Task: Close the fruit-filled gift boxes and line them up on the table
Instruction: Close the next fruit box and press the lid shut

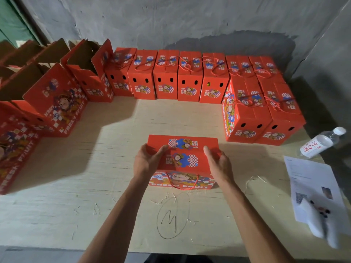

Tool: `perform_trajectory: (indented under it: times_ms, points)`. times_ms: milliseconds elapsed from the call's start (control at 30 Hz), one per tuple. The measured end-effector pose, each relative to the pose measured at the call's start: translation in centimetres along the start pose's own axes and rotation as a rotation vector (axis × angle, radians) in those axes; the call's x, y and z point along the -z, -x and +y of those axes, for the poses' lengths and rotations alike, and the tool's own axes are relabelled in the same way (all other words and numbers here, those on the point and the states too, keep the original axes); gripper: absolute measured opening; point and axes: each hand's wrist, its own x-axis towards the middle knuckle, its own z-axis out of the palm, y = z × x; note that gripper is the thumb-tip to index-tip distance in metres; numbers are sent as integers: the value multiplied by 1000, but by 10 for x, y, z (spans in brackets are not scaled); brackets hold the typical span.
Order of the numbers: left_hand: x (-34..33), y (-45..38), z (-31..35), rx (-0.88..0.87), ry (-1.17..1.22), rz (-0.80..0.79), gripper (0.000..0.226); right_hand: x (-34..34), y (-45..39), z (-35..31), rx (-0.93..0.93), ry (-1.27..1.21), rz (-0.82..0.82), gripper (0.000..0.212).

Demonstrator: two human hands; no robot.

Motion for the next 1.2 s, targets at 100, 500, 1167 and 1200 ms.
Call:
perform_trajectory:
  times_ms: [100,500,1167,1200]
  points:
    - [-1,-1,1,30,75,0,84,3,-1,2,-37,-68,17,53]
    - [9,6,-1,-1,105,-49,48,9,-13,9,-87,22,-10,50]
    - [0,16,-7,283,374,-21,42,22,-24,0,99,70,-45,87]
    - [-2,19,-6,295,408,28,42,21,-29,-1,135,109,-51,84]
